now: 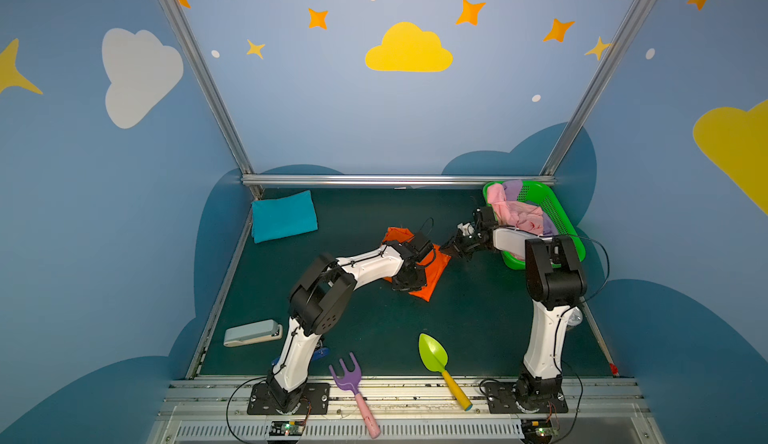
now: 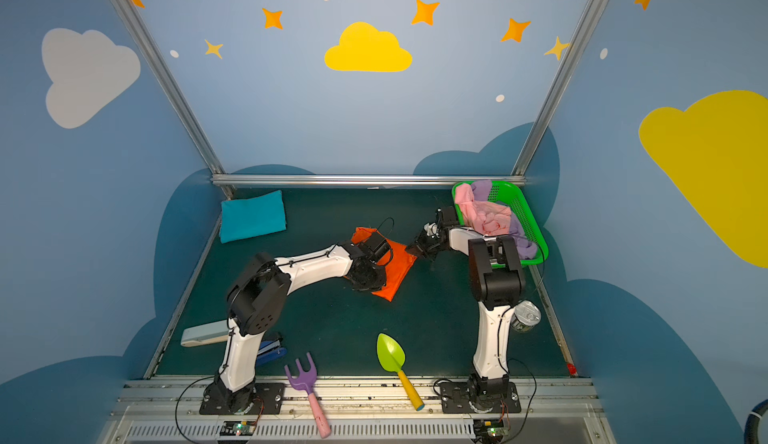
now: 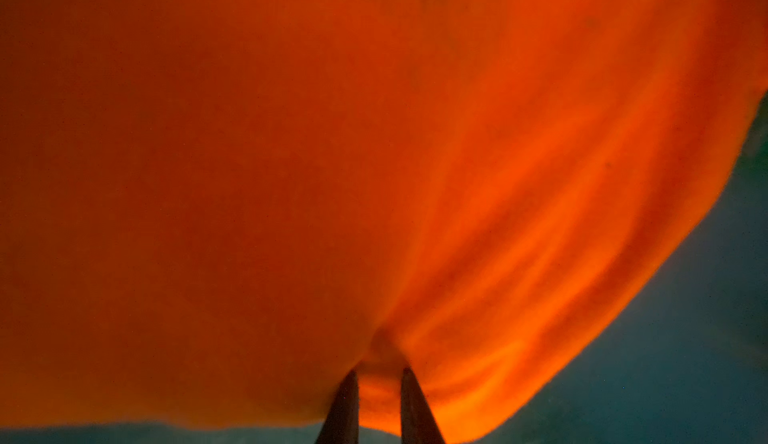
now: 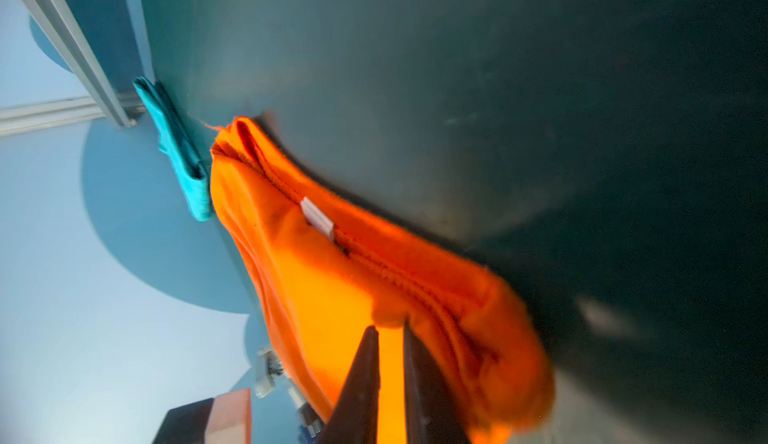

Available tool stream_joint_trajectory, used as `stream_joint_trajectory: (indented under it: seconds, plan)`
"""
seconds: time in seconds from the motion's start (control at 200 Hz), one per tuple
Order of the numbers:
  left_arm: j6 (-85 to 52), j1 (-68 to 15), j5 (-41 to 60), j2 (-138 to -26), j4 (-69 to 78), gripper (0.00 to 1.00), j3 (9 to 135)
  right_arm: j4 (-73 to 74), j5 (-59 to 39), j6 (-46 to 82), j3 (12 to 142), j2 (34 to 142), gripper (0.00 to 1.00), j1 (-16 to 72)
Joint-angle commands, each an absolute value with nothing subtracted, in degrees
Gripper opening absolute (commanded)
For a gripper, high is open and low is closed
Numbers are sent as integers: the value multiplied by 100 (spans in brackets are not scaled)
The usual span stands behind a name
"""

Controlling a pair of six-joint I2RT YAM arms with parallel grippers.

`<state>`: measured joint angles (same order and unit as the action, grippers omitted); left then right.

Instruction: Fold and stack the t-shirts

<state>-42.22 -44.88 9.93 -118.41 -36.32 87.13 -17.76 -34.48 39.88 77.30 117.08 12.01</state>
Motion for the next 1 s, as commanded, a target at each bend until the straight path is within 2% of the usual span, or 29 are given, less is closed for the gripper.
stream_joint_trajectory:
  seconds: [0.0,0.105,0.18,0.26,0.526,0.676,0.736,0.996]
  plan:
    - [-4243,-4462,1176,-11131,-3950,23,9114,-2770,-2350,3195,8178,10771,17,1473]
    - [-4162,-4329,971,-10473,-4028,29,9269,-3348,-1291,2944,8346,10195,17,1791]
    - [-4110,-4167,351,-10109,-4107,34,9233,-3657,-509,2879,8311,9837,17,2066]
    - [-4039,-3900,-304,-9916,-4148,35,9047,-3863,25,2874,8168,9604,18,2351]
    - [-3805,-2963,-432,-10415,-4039,33,8659,-4088,119,3146,7572,9899,14,2786]
    - [-3728,-2733,-306,-10744,-3557,50,8495,-4236,436,3331,7456,10211,16,2804]
    - [-3678,-2631,-166,-10982,-3437,54,8539,-4245,495,3339,7500,10349,18,2787]
    - [-3905,-2550,625,-11444,-2910,47,8166,-4322,534,3021,8567,11588,16,2523]
